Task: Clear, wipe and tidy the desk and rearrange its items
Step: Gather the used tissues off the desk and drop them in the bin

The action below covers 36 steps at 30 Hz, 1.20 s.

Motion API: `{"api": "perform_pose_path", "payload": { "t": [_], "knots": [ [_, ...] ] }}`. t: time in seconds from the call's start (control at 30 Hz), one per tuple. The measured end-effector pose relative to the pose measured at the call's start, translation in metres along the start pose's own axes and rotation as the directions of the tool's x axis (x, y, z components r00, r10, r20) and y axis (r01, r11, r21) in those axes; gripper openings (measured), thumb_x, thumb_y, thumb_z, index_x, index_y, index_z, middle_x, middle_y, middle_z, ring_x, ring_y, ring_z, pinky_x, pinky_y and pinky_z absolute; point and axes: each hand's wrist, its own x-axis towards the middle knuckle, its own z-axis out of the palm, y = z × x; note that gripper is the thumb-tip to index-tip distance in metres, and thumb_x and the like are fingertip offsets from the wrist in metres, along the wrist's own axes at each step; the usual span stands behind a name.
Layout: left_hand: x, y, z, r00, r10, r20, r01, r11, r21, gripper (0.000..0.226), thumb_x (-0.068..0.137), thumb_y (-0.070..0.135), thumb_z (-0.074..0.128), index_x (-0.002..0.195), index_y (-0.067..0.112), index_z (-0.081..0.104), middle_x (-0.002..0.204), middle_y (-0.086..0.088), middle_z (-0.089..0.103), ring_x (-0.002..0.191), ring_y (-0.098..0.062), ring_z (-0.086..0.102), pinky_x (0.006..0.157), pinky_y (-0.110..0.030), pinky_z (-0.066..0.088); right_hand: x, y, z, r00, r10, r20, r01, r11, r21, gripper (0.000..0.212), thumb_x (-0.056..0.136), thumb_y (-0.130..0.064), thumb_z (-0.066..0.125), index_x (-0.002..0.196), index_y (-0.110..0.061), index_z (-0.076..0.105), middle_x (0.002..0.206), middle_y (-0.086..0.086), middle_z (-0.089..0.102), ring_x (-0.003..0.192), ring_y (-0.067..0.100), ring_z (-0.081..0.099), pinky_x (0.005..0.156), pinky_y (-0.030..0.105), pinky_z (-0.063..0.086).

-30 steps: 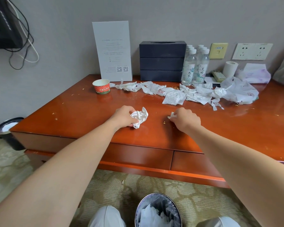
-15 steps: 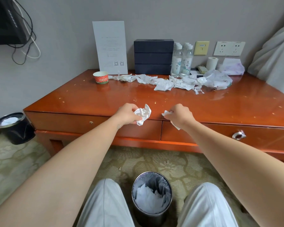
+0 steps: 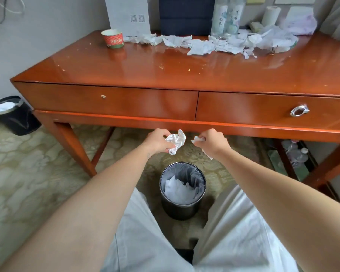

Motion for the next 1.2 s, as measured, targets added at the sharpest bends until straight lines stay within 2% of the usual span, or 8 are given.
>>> {"api": "perform_pose_path", "payload": {
  "t": [0.17, 0.37, 0.47, 0.57, 0.67, 0.73, 1.0, 1.2],
  "knots": [
    [0.03, -0.049, 0.033, 0.996, -0.076, 0.048, 0.075, 0.997, 0.008, 0.022, 0.079, -0.002, 0.073, 0.096, 0.009, 0.065, 0.101, -0.016, 0.068, 0.101, -0.033, 0.068, 0.088, -0.048, 0.058, 0.025, 0.028, 0.049, 0.991, 0.077, 0.105, -0.074, 0.997, -0.029, 0.025, 0.092, -0.028, 0.056, 0.076, -0.008, 0.055, 0.082, 0.012, 0.06, 0.079, 0.033, 0.055, 0.067, 0.03, 0.037],
    [0.063, -0.096, 0.067, 0.978, -0.183, 0.104, 0.183, 0.983, 0.008, 0.026, 0.084, -0.001, 0.071, 0.109, 0.0, 0.064, 0.098, -0.009, 0.062, 0.088, -0.021, 0.062, 0.079, -0.034, 0.058, 0.06, 0.057, 0.1, 0.969, 0.165, 0.181, -0.163, 0.986, -0.03, 0.022, 0.088, -0.023, 0.056, 0.073, -0.008, 0.051, 0.068, 0.008, 0.054, 0.069, 0.029, 0.05, 0.051, 0.03, 0.035],
    [0.078, -0.121, 0.081, 0.96, -0.244, 0.139, 0.241, 0.97, 0.035, 0.019, 0.086, -0.005, 0.066, 0.104, -0.002, 0.062, 0.089, -0.012, 0.057, 0.079, -0.024, 0.058, 0.073, -0.036, 0.053, 0.074, 0.071, 0.126, 0.945, 0.206, 0.253, -0.206, 0.978, -0.029, 0.025, 0.089, -0.022, 0.058, 0.101, -0.002, 0.067, 0.088, 0.015, 0.069, 0.082, 0.033, 0.063, 0.065, 0.036, 0.049],
    [0.091, -0.147, 0.094, 0.937, -0.303, 0.172, 0.303, 0.953, 0.029, 0.014, 0.086, -0.006, 0.063, 0.086, 0.007, 0.058, 0.078, -0.009, 0.054, 0.072, -0.021, 0.054, 0.071, -0.034, 0.054, 0.087, 0.083, 0.152, 0.922, 0.212, 0.323, -0.205, 0.977, -0.057, 0.03, 0.09, -0.027, 0.062, 0.117, -0.013, 0.064, 0.106, 0.011, 0.067, 0.101, 0.031, 0.06, 0.076, 0.032, 0.045],
    [0.101, -0.168, 0.105, 0.914, -0.338, 0.224, 0.338, 0.94, 0.041, 0.027, 0.087, 0.006, 0.069, 0.113, 0.009, 0.063, 0.101, -0.01, 0.063, 0.091, -0.021, 0.058, 0.085, -0.033, 0.051, 0.099, 0.095, 0.172, 0.887, 0.199, 0.417, -0.179, 0.98, -0.088, 0.041, 0.09, -0.029, 0.065, 0.13, -0.022, 0.059, 0.119, 0.006, 0.065, 0.113, 0.028, 0.058, 0.085, 0.028, 0.044],
    [0.105, -0.175, 0.109, 0.899, -0.35, 0.263, 0.351, 0.935, 0.046, 0.034, 0.09, 0.006, 0.068, 0.123, 0.007, 0.061, 0.106, -0.007, 0.059, 0.098, -0.017, 0.055, 0.078, -0.025, 0.046, 0.105, 0.101, 0.179, 0.866, 0.205, 0.457, -0.17, 0.978, -0.117, 0.048, 0.09, -0.028, 0.065, 0.137, -0.026, 0.055, 0.129, 0.004, 0.062, 0.118, 0.027, 0.057, 0.095, 0.031, 0.046],
    [0.119, -0.195, 0.116, 0.88, -0.355, 0.315, 0.298, 0.93, 0.215, 0.039, 0.088, 0.02, 0.07, 0.125, 0.01, 0.065, 0.131, -0.008, 0.06, 0.12, -0.023, 0.058, 0.104, -0.035, 0.046, 0.121, 0.111, 0.192, 0.852, 0.241, 0.465, -0.204, 0.971, -0.128, 0.04, 0.09, -0.021, 0.059, 0.129, -0.027, 0.06, 0.129, 0.002, 0.062, 0.116, 0.023, 0.058, 0.096, 0.029, 0.046],
    [0.111, -0.174, 0.111, 0.904, -0.178, 0.39, -0.015, 0.896, 0.444, 0.061, 0.093, 0.024, 0.065, 0.148, 0.013, 0.041, 0.145, -0.006, 0.05, 0.126, -0.026, 0.052, 0.104, -0.036, 0.042, 0.117, 0.107, 0.184, 0.868, 0.215, 0.448, -0.184, 0.976, -0.112, 0.037, 0.09, -0.018, 0.055, 0.126, -0.027, 0.061, 0.125, 0.005, 0.063, 0.113, 0.026, 0.058, 0.096, 0.034, 0.049]
  ]
}}
